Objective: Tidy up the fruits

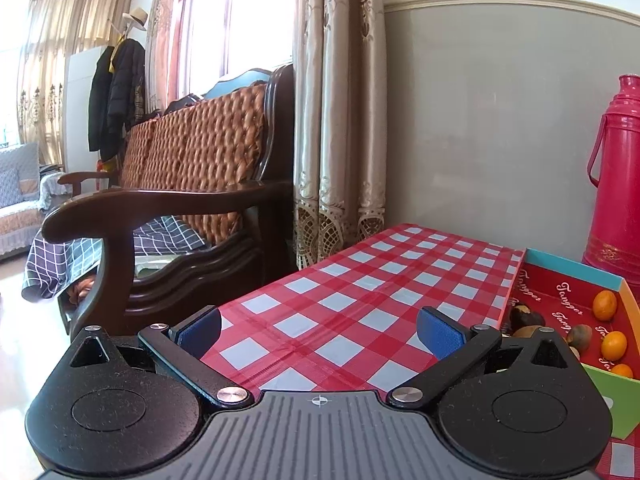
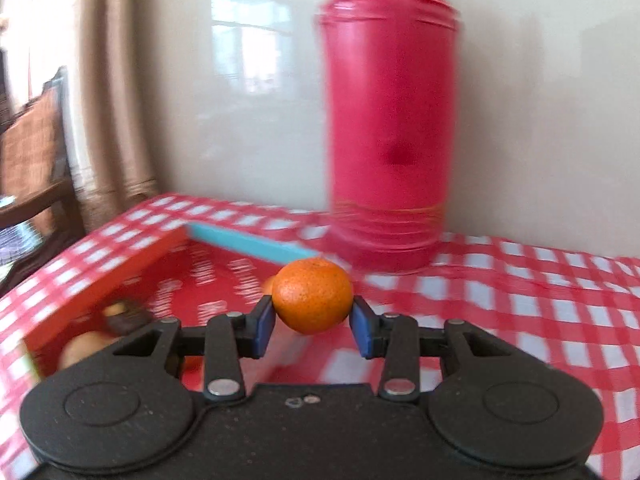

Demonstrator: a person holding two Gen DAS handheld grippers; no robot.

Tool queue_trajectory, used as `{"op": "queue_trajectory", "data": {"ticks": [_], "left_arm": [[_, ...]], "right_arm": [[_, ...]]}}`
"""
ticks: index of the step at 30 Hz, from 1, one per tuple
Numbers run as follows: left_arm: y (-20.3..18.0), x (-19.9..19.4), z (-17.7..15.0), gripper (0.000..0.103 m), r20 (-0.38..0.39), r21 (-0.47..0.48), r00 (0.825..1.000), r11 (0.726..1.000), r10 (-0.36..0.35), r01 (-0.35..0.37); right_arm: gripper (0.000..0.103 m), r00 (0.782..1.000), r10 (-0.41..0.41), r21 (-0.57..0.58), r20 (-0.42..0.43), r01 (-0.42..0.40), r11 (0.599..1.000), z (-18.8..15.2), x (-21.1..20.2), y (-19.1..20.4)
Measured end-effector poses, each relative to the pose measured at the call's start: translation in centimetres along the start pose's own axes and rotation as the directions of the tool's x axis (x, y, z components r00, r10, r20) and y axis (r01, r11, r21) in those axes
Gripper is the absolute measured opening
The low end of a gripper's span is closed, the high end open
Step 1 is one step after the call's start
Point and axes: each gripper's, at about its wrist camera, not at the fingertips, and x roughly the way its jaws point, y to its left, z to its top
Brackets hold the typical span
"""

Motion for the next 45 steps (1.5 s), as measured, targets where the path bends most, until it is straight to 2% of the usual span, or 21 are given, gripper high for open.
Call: {"op": "queue_trajectory", "data": {"ticks": [5, 6, 10, 12, 14, 16, 18, 19, 23, 25, 29, 35, 38, 45], "left_arm": [[0.2, 0.0, 0.0, 0.103, -0.004, 0.004, 1.0, 1.0, -0.006, 0.006], [0.1, 0.0, -0.1, 0.103, -0.003, 0.008, 1.0, 1.0, -0.008, 0.008], [-0.1, -0.3, -0.1, 0.103, 0.005, 0.021, 1.0, 1.0, -0.017, 0.017], [-0.3, -0.4, 0.0, 0.103, 0.007, 0.027, 1.0, 0.999, -0.02, 0.02], [-0.4, -0.4, -0.1, 0.103, 0.008, 0.034, 1.0, 0.999, -0.025, 0.024], [-0.7, -0.6, 0.0, 0.103, 0.015, 0.04, 0.999, 0.999, -0.031, 0.03], [-1.2, -0.9, -0.1, 0.103, 0.03, 0.068, 0.999, 0.997, -0.043, 0.041], [-1.7, -1.2, -0.1, 0.103, 0.045, 0.088, 0.998, 0.995, -0.048, 0.044], [-3.7, -2.4, 0.0, 0.103, 0.056, 0.183, 0.99, 0.976, -0.13, 0.118], [-4.6, -3.5, 0.4, 0.103, 0.041, 0.209, 0.983, 0.964, -0.179, 0.167], [-5.7, -6.8, 2.2, 0.103, 0.011, 0.197, 0.962, 0.943, -0.274, 0.267], [-6.8, -11.9, 4.3, 0.103, -0.043, 0.193, 0.932, 0.913, -0.359, 0.36], [-6.5, -13.8, 4.5, 0.103, -0.047, 0.204, 0.93, 0.908, -0.364, 0.366], [-4.1, -17.8, 5.1, 0.103, -0.057, 0.204, 0.934, 0.912, -0.351, 0.355]], "right_arm": [[0.032, 0.996, 0.077, -0.057, -0.046, -0.08, 0.995, -1.3, -0.3, 4.1], [0.035, 0.995, 0.083, -0.061, -0.055, -0.087, 0.994, -1.5, -0.3, 4.6], [0.033, 0.997, 0.068, -0.097, -0.043, -0.072, 0.993, -2.0, -1.2, 6.4], [0.036, 0.997, 0.066, -0.102, -0.05, -0.071, 0.992, -1.9, -1.5, 7.1], [0.046, 0.997, 0.05, -0.121, -0.051, -0.055, 0.991, -2.1, -1.4, 7.5], [0.061, 0.999, 0.034, -0.109, -0.033, -0.038, 0.993, -2.2, -2.1, 7.6], [0.066, 1.0, 0.03, -0.093, -0.007, -0.03, 0.995, -2.0, -3.4, 7.5], [0.073, 1.0, 0.021, -0.086, 0.004, -0.021, 0.996, -2.0, -4.1, 7.3], [0.083, 0.998, -0.039, -0.018, 0.042, 0.04, 0.999, -2.1, -8.2, 5.8], [0.096, 0.995, -0.084, 0.023, 0.052, 0.083, 0.996, -2.6, -10.6, 4.8], [0.097, 0.984, -0.166, 0.081, 0.066, 0.16, 0.984, -3.9, -14.9, 3.1], [0.097, 0.967, -0.244, 0.163, 0.071, 0.23, 0.959, -5.9, -20.8, 1.7], [0.097, 0.961, -0.262, 0.175, 0.085, 0.245, 0.954, -6.6, -22.7, 2.2], [0.097, 0.963, -0.251, 0.171, 0.099, 0.232, 0.957, -7.2, -25.4, 4.4]]}}
